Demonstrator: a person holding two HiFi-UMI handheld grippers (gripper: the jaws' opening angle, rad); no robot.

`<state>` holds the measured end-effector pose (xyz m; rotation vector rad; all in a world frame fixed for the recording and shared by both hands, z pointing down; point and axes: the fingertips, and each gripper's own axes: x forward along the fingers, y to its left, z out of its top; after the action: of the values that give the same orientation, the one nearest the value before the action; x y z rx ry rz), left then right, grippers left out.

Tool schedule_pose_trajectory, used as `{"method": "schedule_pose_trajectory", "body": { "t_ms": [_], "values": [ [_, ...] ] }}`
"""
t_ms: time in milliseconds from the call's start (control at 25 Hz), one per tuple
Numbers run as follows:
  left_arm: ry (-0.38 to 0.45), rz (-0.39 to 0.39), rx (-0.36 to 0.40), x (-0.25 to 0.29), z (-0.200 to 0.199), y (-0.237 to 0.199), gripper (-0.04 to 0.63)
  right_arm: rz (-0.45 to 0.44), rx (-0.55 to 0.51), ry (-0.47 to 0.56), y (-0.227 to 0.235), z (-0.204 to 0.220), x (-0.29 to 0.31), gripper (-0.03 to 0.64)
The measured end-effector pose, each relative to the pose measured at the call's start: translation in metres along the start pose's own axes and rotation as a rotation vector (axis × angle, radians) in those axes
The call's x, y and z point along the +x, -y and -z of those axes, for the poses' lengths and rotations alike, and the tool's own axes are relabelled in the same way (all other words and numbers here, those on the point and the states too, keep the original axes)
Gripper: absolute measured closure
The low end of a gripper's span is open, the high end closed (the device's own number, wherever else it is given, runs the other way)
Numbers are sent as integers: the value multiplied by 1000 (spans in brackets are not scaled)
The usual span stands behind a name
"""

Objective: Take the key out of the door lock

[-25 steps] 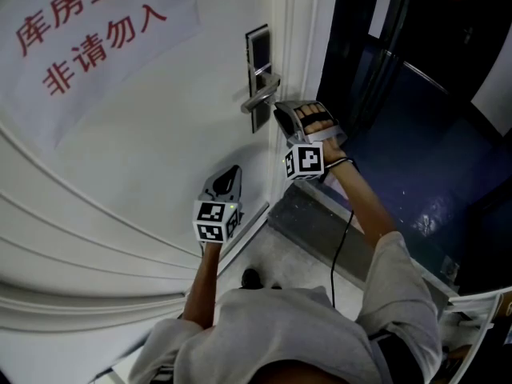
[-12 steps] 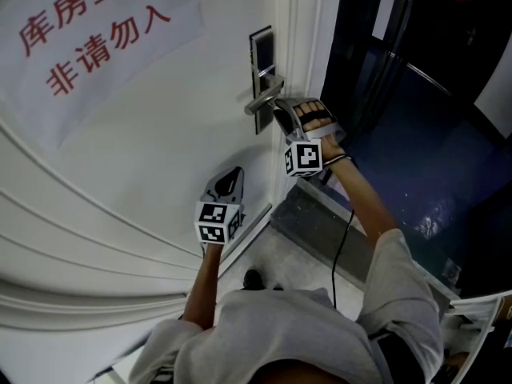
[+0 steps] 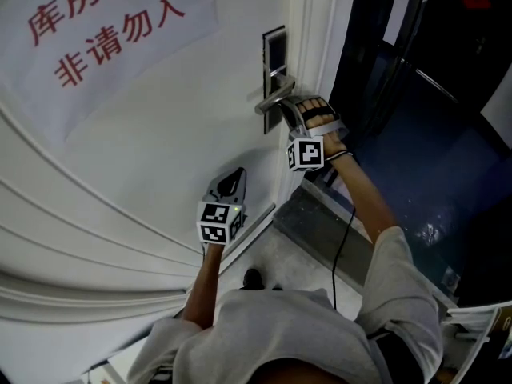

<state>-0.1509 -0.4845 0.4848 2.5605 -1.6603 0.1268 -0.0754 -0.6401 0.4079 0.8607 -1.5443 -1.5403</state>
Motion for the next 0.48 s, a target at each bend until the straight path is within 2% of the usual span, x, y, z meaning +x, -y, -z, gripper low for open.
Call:
{"method": "schedule_pose_trajectory", "body": {
  "t_ms": [480],
  "values": [
    [1,-6,-6,1,1,-2,577,50,-36,1,0,1,5,584]
  ]
}}
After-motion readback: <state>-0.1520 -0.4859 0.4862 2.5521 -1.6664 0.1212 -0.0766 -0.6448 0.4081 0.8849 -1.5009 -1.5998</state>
